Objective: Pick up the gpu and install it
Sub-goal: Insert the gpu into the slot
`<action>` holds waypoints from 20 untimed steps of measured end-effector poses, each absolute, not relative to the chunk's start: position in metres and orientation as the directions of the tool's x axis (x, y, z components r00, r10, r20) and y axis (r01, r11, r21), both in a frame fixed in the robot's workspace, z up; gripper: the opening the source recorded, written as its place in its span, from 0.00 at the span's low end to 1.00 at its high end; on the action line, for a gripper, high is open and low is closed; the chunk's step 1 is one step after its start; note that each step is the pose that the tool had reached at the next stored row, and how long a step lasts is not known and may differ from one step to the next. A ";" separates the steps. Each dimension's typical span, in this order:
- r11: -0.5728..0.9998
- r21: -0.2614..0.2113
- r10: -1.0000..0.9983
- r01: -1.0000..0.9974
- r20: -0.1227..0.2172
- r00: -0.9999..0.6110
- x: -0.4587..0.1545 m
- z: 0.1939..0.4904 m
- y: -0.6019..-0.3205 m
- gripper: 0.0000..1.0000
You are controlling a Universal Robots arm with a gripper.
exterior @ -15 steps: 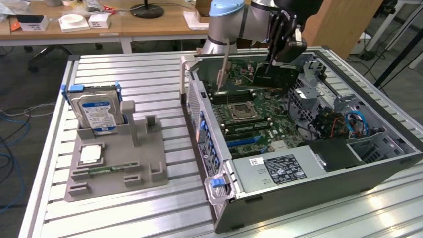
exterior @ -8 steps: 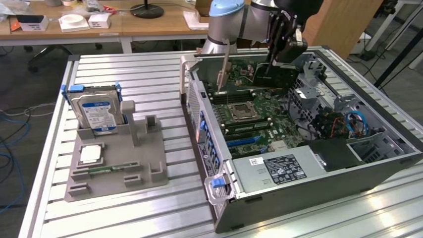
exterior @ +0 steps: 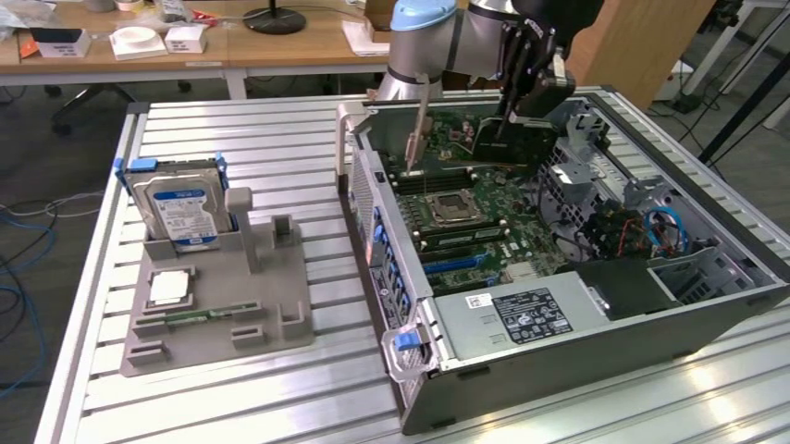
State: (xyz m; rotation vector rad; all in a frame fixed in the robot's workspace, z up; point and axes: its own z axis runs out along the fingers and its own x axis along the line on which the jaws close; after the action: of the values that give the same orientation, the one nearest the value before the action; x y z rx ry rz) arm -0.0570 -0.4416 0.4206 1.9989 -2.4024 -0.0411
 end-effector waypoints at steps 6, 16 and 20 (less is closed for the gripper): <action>0.170 0.031 -0.985 -0.985 -0.004 -0.170 -0.057 0.421 -0.442 0.26; 0.123 0.030 -0.992 -0.992 -0.004 -0.124 -0.057 0.421 -0.442 0.26; 0.102 0.030 -0.995 -0.994 -0.004 -0.102 -0.057 0.421 -0.442 0.26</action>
State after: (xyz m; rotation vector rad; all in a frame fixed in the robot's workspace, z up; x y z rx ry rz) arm -0.0570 -0.4416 0.4206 2.0938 -2.3188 -0.0400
